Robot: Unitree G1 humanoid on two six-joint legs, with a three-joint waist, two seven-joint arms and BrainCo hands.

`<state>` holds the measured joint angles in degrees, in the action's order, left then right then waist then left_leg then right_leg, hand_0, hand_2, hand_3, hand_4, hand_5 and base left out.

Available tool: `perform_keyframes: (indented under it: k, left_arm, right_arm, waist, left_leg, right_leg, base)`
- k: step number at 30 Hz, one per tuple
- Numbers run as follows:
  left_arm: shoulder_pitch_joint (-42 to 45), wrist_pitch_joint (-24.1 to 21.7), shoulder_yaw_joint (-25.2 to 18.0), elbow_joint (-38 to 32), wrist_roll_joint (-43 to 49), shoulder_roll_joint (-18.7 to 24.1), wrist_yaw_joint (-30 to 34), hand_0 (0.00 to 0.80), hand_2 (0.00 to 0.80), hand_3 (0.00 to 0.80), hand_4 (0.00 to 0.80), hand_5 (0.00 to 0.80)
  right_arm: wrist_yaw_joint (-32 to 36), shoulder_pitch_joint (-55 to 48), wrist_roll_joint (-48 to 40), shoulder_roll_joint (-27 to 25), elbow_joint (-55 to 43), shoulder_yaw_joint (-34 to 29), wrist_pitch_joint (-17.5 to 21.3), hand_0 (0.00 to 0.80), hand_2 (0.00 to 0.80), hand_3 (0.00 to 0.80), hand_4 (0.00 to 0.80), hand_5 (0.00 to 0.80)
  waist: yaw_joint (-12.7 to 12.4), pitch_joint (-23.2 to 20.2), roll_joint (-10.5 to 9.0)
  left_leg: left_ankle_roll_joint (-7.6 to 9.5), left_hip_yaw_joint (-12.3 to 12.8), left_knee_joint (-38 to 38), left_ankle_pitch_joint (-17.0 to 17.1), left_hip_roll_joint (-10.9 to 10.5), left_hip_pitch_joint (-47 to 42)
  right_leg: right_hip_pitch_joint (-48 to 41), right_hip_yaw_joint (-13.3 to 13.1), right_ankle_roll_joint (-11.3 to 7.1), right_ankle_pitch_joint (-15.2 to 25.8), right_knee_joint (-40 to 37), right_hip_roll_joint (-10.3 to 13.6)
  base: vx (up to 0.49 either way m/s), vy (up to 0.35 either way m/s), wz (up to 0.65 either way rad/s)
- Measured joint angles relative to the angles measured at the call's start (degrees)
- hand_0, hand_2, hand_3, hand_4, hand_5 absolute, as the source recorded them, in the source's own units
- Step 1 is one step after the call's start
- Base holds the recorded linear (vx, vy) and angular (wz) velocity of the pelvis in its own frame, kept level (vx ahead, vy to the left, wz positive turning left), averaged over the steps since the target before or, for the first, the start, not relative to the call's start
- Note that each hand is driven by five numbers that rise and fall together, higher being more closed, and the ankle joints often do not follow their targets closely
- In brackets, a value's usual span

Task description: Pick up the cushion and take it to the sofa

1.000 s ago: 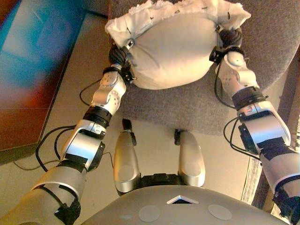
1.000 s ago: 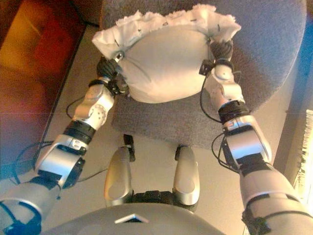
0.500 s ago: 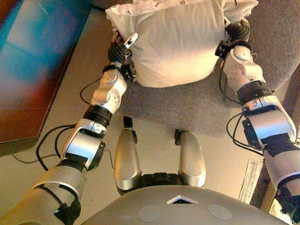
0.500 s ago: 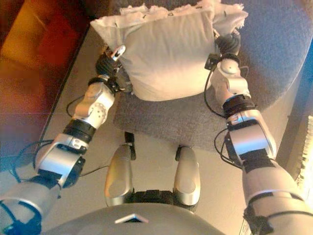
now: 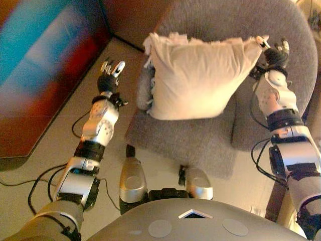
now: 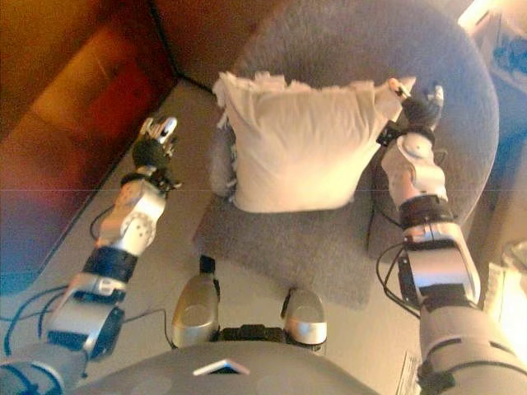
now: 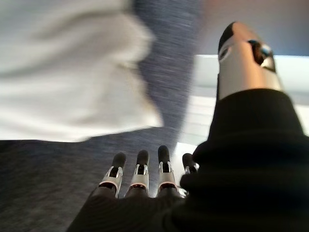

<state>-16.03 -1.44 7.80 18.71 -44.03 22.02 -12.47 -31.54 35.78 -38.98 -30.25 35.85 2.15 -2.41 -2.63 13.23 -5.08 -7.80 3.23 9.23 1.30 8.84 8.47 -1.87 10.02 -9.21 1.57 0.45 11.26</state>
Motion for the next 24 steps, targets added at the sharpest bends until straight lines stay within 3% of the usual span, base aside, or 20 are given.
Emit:
perform_keyframes:
  k: [5,11,19,24]
  left_arm:
    - [9.4,0.04,-2.41,-3.13,0.76,0.79,5.17,0.0,0.0,0.0,0.0,0.0]
    - [17.35,0.2,-2.47,-4.63,0.47,0.09,12.73,0.0,0.0,0.0,0.0,0.0]
    - [25.25,0.55,-4.52,-5.85,0.51,-2.53,19.4,0.0,0.0,0.0,0.0,0.0]
    - [28.39,0.06,-4.79,-5.92,-3.73,-4.33,24.87,0.0,0.0,0.0,0.0,0.0]
  right_arm:
    - [-0.28,-12.81,5.78,0.87,-10.26,-4.88,3.46,0.0,0.0,0.0,0.0,0.0]
    - [4.22,-24.42,5.81,2.99,-12.55,-8.73,5.11,0.0,0.0,0.0,0.0,0.0]
    - [19.26,-36.99,0.17,14.37,-13.5,-6.57,7.3,0.0,0.0,0.0,0.0,0.0]
    - [31.74,-42.15,-12.41,20.78,-15.04,-3.02,11.09,0.0,0.0,0.0,0.0,0.0]
  waist:
    - [0.15,-2.53,0.55]
    - [0.46,-6.38,1.58]
    - [2.08,-7.99,1.83]
    - [3.45,-8.14,1.98]
  left_leg:
    - [-0.23,1.29,-2.99,0.11,-0.55,-3.99]
    - [0.04,3.71,-8.07,2.25,-0.19,-7.0]
    - [-0.12,5.27,-13.1,4.95,-0.42,-9.06]
    - [-0.19,7.04,-14.25,5.0,-0.68,-10.7]
  right_leg:
    - [-3.09,-0.05,-0.11,0.07,-1.98,0.21]
    - [-3.51,-0.25,0.04,0.02,-2.75,0.28]
    - [-2.78,-0.7,-0.45,0.42,-3.38,0.1]
    - [-2.88,-2.01,-0.65,0.85,-4.15,0.34]
  base:
    - [0.028,0.099,-0.06]
    - [-0.024,0.072,-0.07]
    - [-0.095,0.016,-0.04]
    - [-0.087,0.04,-0.16]
